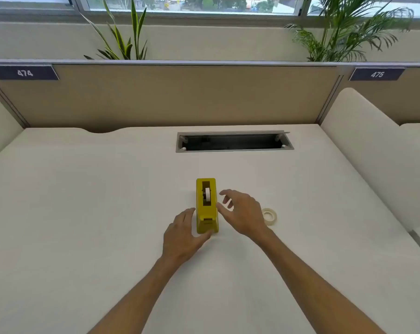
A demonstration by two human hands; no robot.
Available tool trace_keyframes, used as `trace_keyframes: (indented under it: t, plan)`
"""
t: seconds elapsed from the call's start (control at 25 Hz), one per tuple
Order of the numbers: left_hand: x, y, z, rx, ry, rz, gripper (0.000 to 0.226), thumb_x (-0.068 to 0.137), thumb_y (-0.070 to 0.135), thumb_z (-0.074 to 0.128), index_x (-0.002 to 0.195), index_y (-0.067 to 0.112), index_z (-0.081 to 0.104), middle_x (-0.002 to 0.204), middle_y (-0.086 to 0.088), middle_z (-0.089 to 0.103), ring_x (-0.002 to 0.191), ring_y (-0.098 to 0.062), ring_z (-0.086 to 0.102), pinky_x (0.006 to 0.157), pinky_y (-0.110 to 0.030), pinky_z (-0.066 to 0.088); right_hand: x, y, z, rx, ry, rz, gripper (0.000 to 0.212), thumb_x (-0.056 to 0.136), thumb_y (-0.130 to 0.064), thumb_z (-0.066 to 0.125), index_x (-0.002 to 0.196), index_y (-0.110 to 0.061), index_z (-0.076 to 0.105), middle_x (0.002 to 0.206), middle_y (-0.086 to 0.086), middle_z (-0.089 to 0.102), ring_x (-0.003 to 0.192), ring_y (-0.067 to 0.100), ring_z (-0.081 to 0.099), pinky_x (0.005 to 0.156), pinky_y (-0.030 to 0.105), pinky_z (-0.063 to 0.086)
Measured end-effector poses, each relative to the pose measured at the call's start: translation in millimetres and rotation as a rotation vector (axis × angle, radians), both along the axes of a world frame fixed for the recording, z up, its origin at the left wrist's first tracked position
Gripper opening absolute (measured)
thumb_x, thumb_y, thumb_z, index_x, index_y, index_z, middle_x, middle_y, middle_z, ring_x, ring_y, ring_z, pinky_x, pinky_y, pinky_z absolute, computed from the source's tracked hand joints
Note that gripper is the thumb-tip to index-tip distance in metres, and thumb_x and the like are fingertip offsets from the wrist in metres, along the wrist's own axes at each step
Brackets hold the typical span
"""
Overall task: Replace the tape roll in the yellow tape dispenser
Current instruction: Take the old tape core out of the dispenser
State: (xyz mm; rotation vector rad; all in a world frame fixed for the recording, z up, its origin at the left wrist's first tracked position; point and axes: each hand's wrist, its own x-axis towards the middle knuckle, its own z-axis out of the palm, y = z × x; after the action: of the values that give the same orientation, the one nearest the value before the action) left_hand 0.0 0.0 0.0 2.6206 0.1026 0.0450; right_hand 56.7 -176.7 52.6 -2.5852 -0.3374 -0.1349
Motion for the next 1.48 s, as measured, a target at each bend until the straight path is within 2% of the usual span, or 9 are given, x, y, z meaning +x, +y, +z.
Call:
trace_keyframes:
  t: [0.16,0.32,0.48,0.8,1.16,1.48]
  plan:
    - [0.1,-8.0,-7.7,0.024,-0.118,0.021,0.084,0.072,0.074,0.059,0.134,0.019,0.048,0.133,0.000,0.058,0.120,-0.017,0.054,0.095,-0.032,0.044,5.6,4.5,-1.6,0.013,0.045,-0.001,0.034,0.088,-0.049,0.056,0.117,-0.032,0.061,0.097,-0.016,0.066,0.080,0.003,0.062,0.071,0.028,0.048]
    - [5.1,-13.8,-14.5,0.027,-0.195,0.063,0.085,0.067,0.078,0.058,0.128,0.019,0.052,0.124,0.001,0.062,0.113,-0.018,0.057,0.090,-0.032,0.044,11.4,11.6,-8.6,0.032,0.059,0.033,0.037,0.088,-0.045,0.058,0.122,-0.030,0.059,0.104,-0.015,0.065,0.088,0.007,0.063,0.070,0.026,0.045]
    - [12.0,-21.7,-16.9,0.084,-0.178,0.118,0.090,0.063,0.085,0.052,0.125,0.019,0.053,0.122,0.002,0.062,0.112,-0.018,0.056,0.086,-0.034,0.043,22.4,20.6,-9.3,-0.030,0.051,0.052,0.048,0.091,-0.044,0.054,0.134,-0.024,0.053,0.118,-0.008,0.061,0.097,0.014,0.063,0.076,0.032,0.052]
    - [14.3,-25.4,-26.4,0.172,-0.174,0.134,0.090,0.069,0.082,0.047,0.121,0.009,0.057,0.123,-0.008,0.062,0.112,-0.026,0.058,0.085,-0.040,0.045,41.1,29.6,-7.3,-0.124,0.066,0.106,0.051,0.089,-0.043,0.062,0.134,-0.021,0.054,0.131,0.000,0.053,0.102,0.021,0.063,0.077,0.031,0.051]
    - [12.2,-26.0,-26.3,0.186,-0.158,0.131,0.089,0.071,0.079,0.051,0.123,0.008,0.057,0.124,-0.009,0.062,0.113,-0.027,0.058,0.086,-0.041,0.045,46.5,32.3,-8.5,-0.170,0.052,0.128,0.046,0.088,-0.040,0.065,0.129,-0.021,0.058,0.130,0.000,0.050,0.104,0.022,0.061,0.078,0.034,0.052]
    - [12.0,-26.4,-26.2,0.188,-0.136,0.125,0.092,0.072,0.081,0.045,0.125,0.007,0.056,0.127,-0.010,0.061,0.116,-0.027,0.057,0.090,-0.042,0.045,52.6,36.4,-3.1,-0.173,0.037,0.124,0.045,0.088,-0.036,0.065,0.130,-0.020,0.058,0.134,0.001,0.054,0.110,0.022,0.059,0.084,0.035,0.051]
